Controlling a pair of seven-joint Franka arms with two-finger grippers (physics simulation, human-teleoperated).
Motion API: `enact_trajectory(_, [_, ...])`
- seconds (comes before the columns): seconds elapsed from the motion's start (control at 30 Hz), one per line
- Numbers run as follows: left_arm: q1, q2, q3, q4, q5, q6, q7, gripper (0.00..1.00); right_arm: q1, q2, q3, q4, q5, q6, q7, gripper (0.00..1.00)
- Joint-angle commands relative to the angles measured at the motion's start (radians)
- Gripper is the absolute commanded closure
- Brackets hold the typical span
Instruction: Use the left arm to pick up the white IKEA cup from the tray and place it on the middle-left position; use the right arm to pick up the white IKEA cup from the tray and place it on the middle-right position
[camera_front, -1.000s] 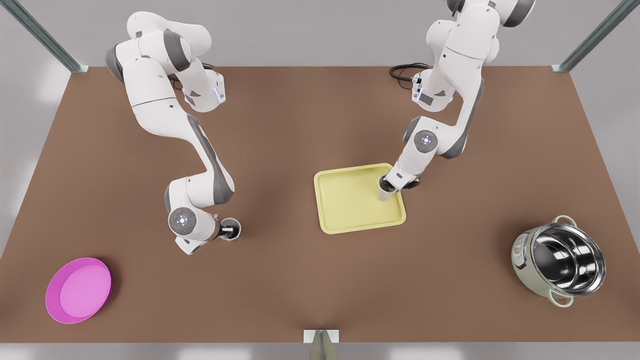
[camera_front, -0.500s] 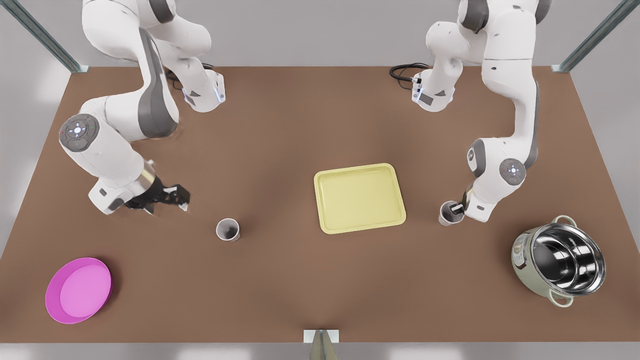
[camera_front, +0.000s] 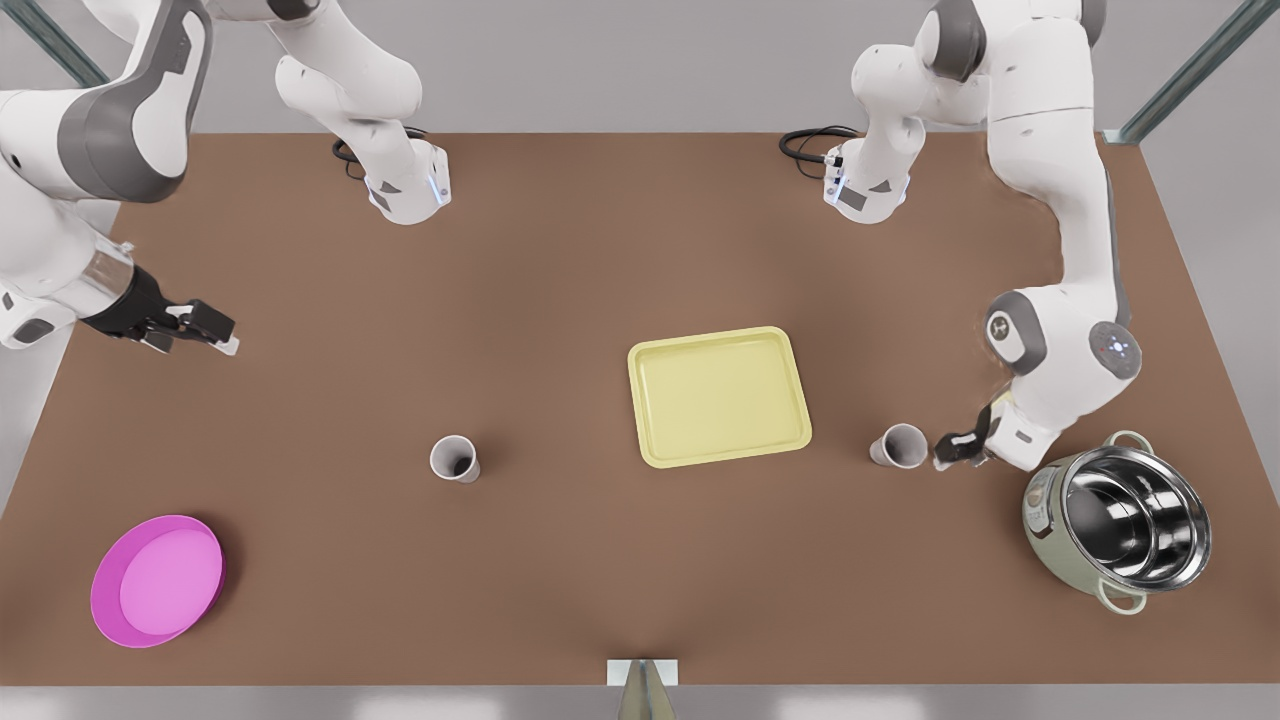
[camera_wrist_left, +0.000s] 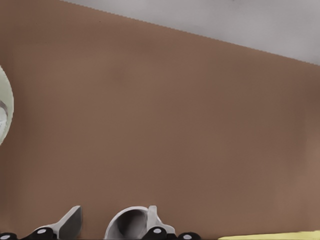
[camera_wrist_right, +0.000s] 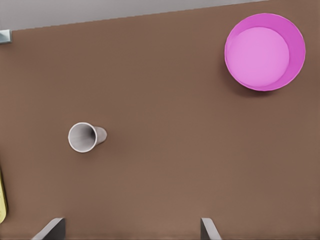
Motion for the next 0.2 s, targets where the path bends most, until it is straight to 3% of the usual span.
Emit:
enact_trajectory(0.0, [-0.015,-0.031,0.003,0.265,0.191,-0.677,0.010,0.00,0.012,-0.001,-0.001,0.001,0.006,-0.024,-0.071,0.00])
enact_trajectory(0.17, [-0.073,-0.103,-0.018,0.268,0.218,-0.707,-0.074,0.00,0.012,-0.001,-0.030,0.001,0.005,-0.024,-0.071,0.00])
